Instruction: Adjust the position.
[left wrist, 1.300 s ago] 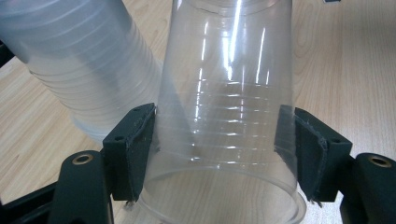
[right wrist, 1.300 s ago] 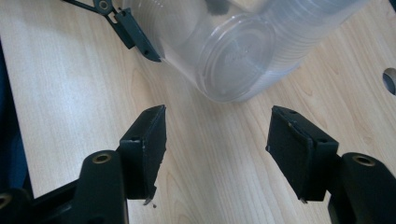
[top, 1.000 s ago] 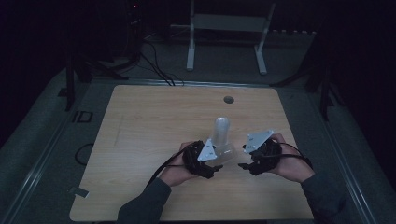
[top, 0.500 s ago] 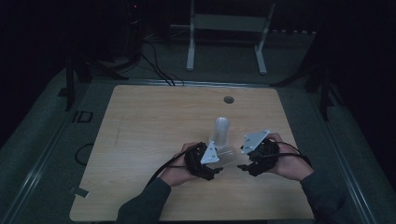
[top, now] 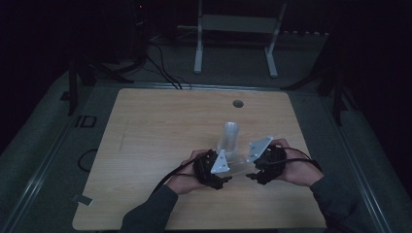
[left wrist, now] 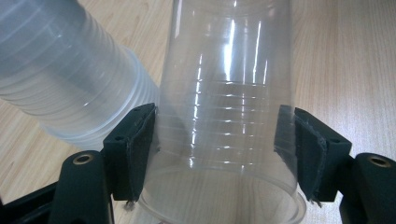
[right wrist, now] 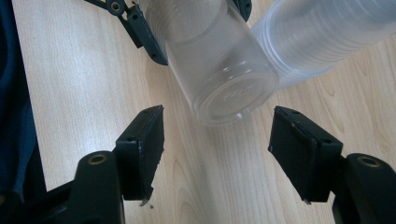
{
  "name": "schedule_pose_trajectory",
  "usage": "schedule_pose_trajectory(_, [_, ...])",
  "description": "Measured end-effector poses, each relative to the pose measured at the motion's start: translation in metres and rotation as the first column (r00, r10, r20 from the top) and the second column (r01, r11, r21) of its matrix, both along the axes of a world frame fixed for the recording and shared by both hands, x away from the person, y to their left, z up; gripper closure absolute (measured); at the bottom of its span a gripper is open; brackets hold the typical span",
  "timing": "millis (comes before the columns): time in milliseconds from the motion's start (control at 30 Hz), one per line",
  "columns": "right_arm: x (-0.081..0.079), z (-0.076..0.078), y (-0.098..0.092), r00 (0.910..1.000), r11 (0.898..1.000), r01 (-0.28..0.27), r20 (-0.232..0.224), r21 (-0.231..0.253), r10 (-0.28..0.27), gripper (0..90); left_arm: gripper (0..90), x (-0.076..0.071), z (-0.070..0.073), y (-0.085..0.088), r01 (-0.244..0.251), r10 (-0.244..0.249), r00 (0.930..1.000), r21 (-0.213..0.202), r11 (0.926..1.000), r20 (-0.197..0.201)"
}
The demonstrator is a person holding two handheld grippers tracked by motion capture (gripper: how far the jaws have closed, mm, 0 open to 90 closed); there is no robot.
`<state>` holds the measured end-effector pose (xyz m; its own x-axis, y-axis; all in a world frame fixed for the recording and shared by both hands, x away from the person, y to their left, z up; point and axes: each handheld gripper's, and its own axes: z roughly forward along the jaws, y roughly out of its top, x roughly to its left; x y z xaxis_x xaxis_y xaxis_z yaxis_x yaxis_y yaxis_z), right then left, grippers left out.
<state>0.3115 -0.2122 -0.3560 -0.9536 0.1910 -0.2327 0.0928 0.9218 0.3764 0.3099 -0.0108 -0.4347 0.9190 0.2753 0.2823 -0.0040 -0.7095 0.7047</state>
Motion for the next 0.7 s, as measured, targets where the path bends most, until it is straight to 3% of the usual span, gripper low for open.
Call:
schedule_pose_trajectory(267, [0.001, -0.003, 0.006, 0.9998, 0.999, -0.013, -0.015, -0.046, 0.013, 34.6, 30.4, -0.004, 0.0, -0.006, 0.022, -0.023, 0.9994, 0.05, 0.9985, 0.025])
schedule_pose_trajectory(700, [0.0, -0.009, 0.014, 0.9982, 0.992, -0.052, -0.034, -0.111, 0.049, 33.9, 30.4, -0.008, -0.002, -0.011, 0.049, -0.052, 0.9979, 0.092, 0.9946, 0.039])
